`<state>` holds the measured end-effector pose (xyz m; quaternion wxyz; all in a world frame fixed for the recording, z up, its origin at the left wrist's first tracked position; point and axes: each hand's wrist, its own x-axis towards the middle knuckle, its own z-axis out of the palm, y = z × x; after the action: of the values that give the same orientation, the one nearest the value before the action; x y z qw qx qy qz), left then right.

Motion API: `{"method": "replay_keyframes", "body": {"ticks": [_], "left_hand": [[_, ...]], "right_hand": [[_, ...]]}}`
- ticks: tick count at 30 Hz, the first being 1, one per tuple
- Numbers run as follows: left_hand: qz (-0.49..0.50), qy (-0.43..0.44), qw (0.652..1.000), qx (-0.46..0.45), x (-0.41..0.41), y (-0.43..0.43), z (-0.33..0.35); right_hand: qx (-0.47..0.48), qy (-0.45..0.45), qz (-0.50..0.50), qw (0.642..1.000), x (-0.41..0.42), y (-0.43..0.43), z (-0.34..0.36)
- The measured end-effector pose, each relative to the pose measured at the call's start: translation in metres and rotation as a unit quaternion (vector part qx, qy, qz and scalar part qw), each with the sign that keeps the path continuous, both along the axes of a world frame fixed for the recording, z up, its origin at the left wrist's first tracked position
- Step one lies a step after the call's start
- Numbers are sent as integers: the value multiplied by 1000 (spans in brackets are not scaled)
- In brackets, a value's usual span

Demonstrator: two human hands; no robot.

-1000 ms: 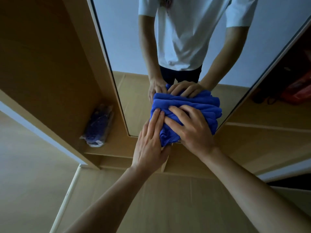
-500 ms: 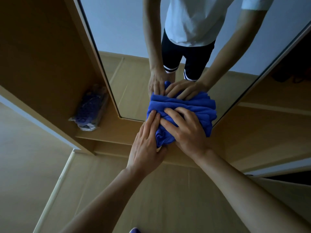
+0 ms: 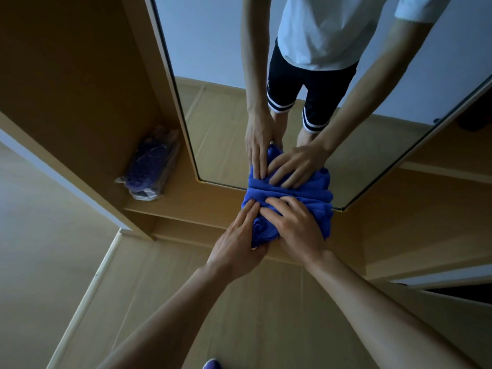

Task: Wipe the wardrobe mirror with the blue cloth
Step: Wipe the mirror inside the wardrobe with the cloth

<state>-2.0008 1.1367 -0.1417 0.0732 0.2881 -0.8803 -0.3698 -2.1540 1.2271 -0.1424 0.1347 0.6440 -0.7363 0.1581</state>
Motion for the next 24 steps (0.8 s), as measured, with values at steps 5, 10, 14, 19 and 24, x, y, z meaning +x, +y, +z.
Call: {"method": "replay_keyframes", "body": {"ticks": [5, 10, 14, 19, 24], "left_hand": [[18, 23, 1000, 7, 15, 0, 14], [66, 87, 994, 6, 44, -4, 27], [100, 99, 990, -9, 59, -16, 32], [124, 64, 988, 62, 67, -35, 33], [155, 51, 982, 99, 65, -60, 27]], "right_hand": [[16, 2, 19, 1000, 15, -1, 12], [-18, 34, 53, 998, 41, -16, 33], [-18, 48, 64, 997, 59, -34, 46], [-10, 67, 64, 996, 67, -56, 45], [-6, 75, 50, 996, 72, -77, 28]]}}
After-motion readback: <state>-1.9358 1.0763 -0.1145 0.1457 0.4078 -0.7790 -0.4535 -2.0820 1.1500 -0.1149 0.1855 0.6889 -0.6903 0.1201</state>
